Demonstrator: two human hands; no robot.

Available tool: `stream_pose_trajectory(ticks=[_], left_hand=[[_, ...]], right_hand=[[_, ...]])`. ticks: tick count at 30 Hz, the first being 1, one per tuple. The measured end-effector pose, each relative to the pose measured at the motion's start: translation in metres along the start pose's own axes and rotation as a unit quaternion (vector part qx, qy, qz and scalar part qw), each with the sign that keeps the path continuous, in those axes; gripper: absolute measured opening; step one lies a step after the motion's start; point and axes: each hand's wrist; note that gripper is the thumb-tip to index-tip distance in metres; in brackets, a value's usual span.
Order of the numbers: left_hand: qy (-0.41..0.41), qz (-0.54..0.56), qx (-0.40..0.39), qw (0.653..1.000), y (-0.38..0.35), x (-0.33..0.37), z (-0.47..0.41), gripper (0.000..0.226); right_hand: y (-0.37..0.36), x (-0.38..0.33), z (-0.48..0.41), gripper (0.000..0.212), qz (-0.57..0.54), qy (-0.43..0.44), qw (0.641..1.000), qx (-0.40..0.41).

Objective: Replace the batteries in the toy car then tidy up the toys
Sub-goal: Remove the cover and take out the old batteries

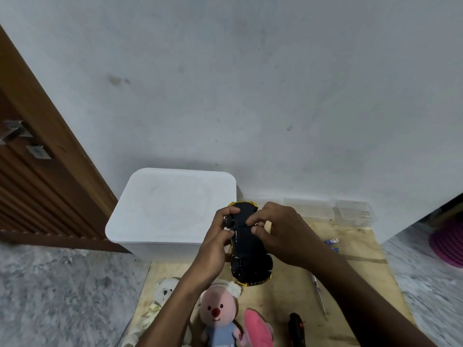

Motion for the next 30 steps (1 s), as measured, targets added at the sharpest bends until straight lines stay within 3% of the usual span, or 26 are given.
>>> stream_pose_trajectory(ticks=[5, 9, 13, 15, 17, 19, 22, 25, 30], left_hand=[[-0.006, -0.005, 0.002, 1.0, 0.0, 0.0, -0.001, 0.049], [-0.002, -0.002, -0.001, 1.0, -0.004, 0.002, -0.003, 0.048], [-0.004, 0.003, 0.002, 1.0, -0.006, 0.003, -0.004, 0.045], [-0.005, 0.004, 0.008, 1.0, -0.008, 0.003, -0.005, 0.043], [-0.004, 0.001, 0.012, 1.0, -0.009, 0.003, -0.005, 0.044], [-0.005, 0.001, 0.01, 1.0, -0.011, 0.001, -0.005, 0.048], [-0.013, -0.006, 0.011, 1.0, -0.012, -0.001, -0.003, 0.045], [-0.01, -0.015, 0.015, 1.0, -0.013, -0.002, -0.001, 0.049], [0.003, -0.027, 0.025, 0.999, -0.011, -0.003, 0.002, 0.05]], right_hand=[[0.009, 0.006, 0.002, 0.019, -0.043, -0.001, 0.998, -0.055], [0.017, 0.01, 0.006, 0.019, -0.102, 0.03, 0.994, -0.027], [0.033, 0.027, 0.01, 0.018, -0.27, 0.041, 0.953, 0.131], [0.029, 0.054, 0.009, 0.022, -0.331, -0.019, 0.918, 0.217], [0.008, 0.089, 0.009, 0.03, -0.339, -0.099, 0.9, 0.255], [-0.028, 0.129, 0.016, 0.029, -0.284, -0.19, 0.915, 0.213], [-0.081, 0.175, 0.038, 0.02, -0.162, -0.296, 0.94, 0.046], [-0.12, 0.202, 0.064, 0.014, -0.085, -0.344, 0.932, -0.076], [-0.141, 0.213, 0.077, 0.024, -0.039, -0.363, 0.922, -0.126]])
Point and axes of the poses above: each hand's wrist, its own z-axis away from the middle knuckle, its own y-axis out of the back of the hand, x = y × z, and after that the axes turned 12 degrees about -x, right-handed
